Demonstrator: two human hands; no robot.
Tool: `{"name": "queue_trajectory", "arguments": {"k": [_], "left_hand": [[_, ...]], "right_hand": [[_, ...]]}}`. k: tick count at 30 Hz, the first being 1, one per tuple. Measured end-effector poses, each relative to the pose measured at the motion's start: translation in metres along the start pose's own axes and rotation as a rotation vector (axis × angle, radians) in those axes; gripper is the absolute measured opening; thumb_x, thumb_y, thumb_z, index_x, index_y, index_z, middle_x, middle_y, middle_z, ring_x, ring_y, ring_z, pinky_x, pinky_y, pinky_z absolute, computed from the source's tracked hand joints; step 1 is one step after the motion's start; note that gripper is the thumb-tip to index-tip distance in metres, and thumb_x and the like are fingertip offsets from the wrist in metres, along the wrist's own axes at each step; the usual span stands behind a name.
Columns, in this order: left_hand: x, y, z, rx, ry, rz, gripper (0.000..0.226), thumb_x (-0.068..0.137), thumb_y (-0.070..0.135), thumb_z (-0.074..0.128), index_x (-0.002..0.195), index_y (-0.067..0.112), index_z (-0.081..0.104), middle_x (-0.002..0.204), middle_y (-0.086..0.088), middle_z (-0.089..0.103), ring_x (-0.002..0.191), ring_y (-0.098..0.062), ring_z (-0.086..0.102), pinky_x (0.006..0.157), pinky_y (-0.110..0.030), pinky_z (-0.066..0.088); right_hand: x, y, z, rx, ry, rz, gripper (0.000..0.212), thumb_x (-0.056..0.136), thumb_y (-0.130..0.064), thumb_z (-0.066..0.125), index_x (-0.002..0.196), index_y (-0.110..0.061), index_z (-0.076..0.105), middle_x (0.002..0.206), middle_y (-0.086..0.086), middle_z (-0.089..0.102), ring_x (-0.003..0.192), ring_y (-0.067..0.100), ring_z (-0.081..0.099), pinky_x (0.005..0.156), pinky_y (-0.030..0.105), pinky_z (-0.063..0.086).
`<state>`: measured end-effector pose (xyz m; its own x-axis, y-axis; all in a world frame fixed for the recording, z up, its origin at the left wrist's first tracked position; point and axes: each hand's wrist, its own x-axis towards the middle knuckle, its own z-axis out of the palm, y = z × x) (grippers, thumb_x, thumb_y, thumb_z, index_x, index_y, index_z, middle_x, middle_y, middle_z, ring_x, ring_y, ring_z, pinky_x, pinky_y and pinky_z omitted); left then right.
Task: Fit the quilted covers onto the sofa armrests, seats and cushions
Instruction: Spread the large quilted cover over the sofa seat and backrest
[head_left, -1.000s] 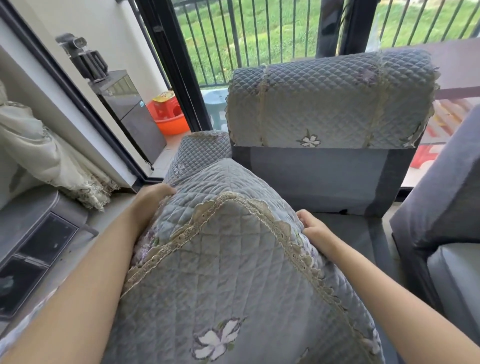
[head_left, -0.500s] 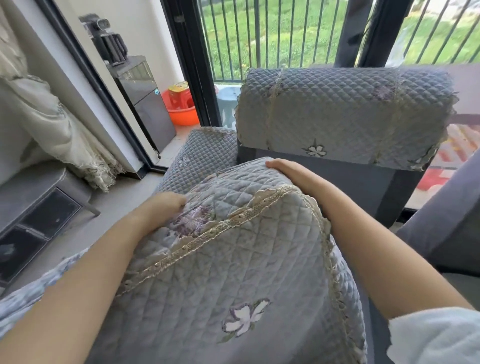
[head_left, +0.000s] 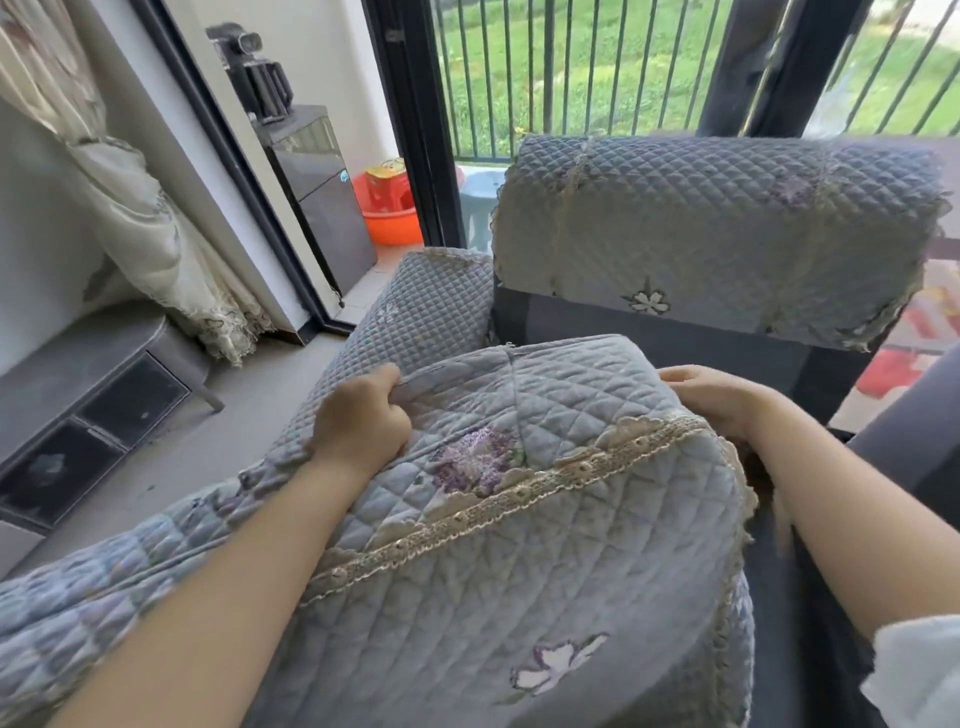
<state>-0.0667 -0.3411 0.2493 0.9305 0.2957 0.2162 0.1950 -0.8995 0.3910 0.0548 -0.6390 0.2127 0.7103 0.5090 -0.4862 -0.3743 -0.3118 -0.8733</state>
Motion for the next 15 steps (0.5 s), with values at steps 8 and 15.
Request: {"name": "queue_trajectory", "arguments": {"k": [8,15], "left_hand": [[0.009,0.010,0.011,-0.452,-0.016,0.068,0.025,0.056,0.004,0.032,0.064,-0.007,0.053,0.047,-0.017,0.043,0.042,-0.018,0.038,0.040,-0.025,0.030],[0.034,-0.002,0.013,-0.376,-0.242,-0.005,0.038,0.056,0.017,0.039,0.073,-0.015,0.050,0.055,-0.008,0.040,0.045,-0.013,0.035,0.048,-0.025,0.028]], "right_hand": [[-0.012,0.021,-0.039,-0.083,-0.143,0.004,0.033,0.071,-0.015,0.067,0.103,-0.016,0.064,0.098,0.002,0.071,0.086,0.012,0.067,0.072,0.024,0.056],[0.021,0.029,-0.003,0.013,-0.002,-0.008,0.012,0.087,0.005,0.049,0.088,-0.006,0.054,0.080,-0.002,0.064,0.060,-0.013,0.060,0.061,0.006,0.047]]}}
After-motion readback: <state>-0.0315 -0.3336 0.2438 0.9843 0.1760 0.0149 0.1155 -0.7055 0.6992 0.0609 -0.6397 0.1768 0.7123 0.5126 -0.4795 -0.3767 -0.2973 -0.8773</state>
